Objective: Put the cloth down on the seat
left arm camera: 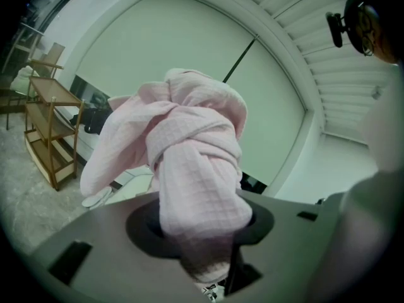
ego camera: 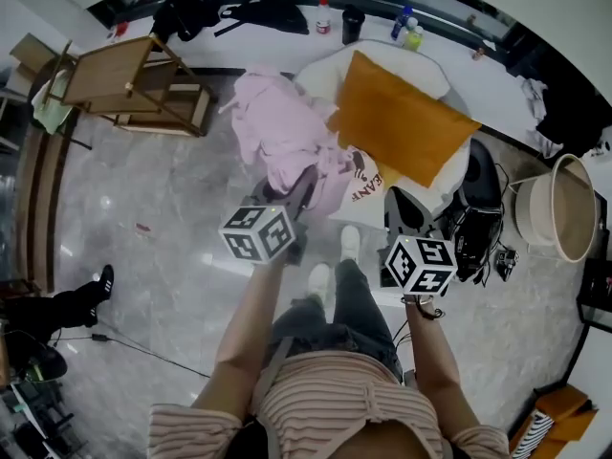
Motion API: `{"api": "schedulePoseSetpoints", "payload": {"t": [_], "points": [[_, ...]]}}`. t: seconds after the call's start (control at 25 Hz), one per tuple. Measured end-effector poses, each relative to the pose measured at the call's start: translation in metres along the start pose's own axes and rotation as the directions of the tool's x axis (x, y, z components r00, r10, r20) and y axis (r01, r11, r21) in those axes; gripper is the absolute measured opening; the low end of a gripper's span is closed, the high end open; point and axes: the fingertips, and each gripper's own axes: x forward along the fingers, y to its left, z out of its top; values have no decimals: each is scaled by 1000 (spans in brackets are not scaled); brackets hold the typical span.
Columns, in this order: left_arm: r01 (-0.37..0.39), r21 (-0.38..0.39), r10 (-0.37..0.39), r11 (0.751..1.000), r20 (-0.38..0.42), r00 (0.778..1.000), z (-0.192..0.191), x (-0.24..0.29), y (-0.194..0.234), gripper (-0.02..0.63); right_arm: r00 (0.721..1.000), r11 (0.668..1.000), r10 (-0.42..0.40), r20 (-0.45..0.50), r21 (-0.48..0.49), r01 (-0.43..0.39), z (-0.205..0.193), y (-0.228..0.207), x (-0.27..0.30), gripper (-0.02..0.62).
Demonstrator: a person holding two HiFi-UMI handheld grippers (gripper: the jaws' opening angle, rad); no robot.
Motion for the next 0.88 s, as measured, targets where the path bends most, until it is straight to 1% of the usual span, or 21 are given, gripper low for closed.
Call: {"api": "schedulePoseSetpoints", "payload": {"t": [0.12,0.44,0.68,0.88], "points": [[-26,-14,26,1000,2,1000,3,23,9,181,999,999,35,-18,-19,-35,10,-10,26,8],[-99,-56,98,994,-15,995,1,88,36,181,990,994,99,-102,-44,-104,17,-49,97,8],[-139,-91,138,986,-23,990,-12,131,54,180,977,988,136,-165,-52,-147,7,-70,140,8],[-172,-123,168,978,-40,985,-32,162,73,180,964,980,167,-206,-69,-184,-8,-81,170,8]]}}
